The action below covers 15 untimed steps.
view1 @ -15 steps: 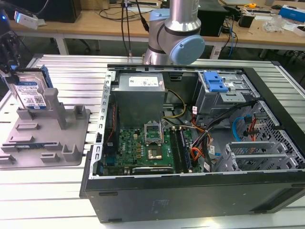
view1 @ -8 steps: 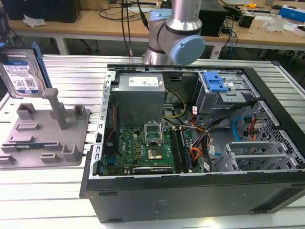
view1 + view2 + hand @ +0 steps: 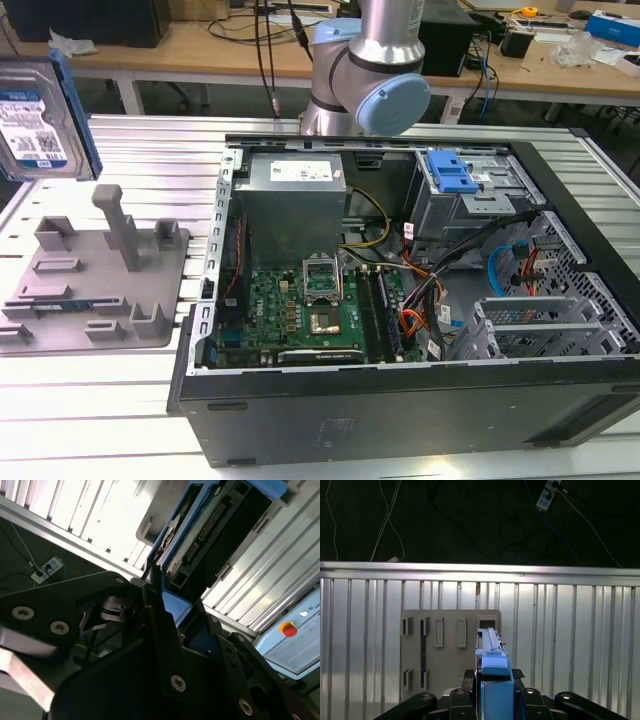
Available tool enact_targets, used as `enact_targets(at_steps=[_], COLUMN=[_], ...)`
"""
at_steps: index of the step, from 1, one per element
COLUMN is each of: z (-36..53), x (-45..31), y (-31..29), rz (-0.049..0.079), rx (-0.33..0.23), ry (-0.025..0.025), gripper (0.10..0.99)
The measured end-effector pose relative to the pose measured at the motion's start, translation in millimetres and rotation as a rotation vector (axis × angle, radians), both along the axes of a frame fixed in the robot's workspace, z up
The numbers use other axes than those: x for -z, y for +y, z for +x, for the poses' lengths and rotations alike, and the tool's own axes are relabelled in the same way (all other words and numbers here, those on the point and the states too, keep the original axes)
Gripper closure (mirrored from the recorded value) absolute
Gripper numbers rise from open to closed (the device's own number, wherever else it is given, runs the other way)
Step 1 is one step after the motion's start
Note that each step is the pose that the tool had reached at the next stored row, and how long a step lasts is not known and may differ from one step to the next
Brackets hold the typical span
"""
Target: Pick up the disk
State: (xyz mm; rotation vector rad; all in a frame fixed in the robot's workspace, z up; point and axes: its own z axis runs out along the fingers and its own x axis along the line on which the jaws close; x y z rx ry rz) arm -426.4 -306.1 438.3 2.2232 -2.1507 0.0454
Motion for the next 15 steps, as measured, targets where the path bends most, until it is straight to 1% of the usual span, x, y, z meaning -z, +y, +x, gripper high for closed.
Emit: enact_targets(at_steps=[1,2,6,7,9,15], z=[0.0,0.0,0.0,0.1,0.0,0.0], x=[-7.8,-18.3,-36.0,-38.0,-38.8,-38.8], y=[0.0,0.0,0.0,-0.2,-0.3,-0.4], rz=[0.0,0.0,0.001,0.004,0.013,0.014], rx=[0.0,0.0,0.0,0.0,0.0,0.0], ry=[0.0001,0.0001,0.0002,-0.0004,-0.0007,-0.0008], gripper=[0.718,0.718,0.718,0.718,0.718,0.718])
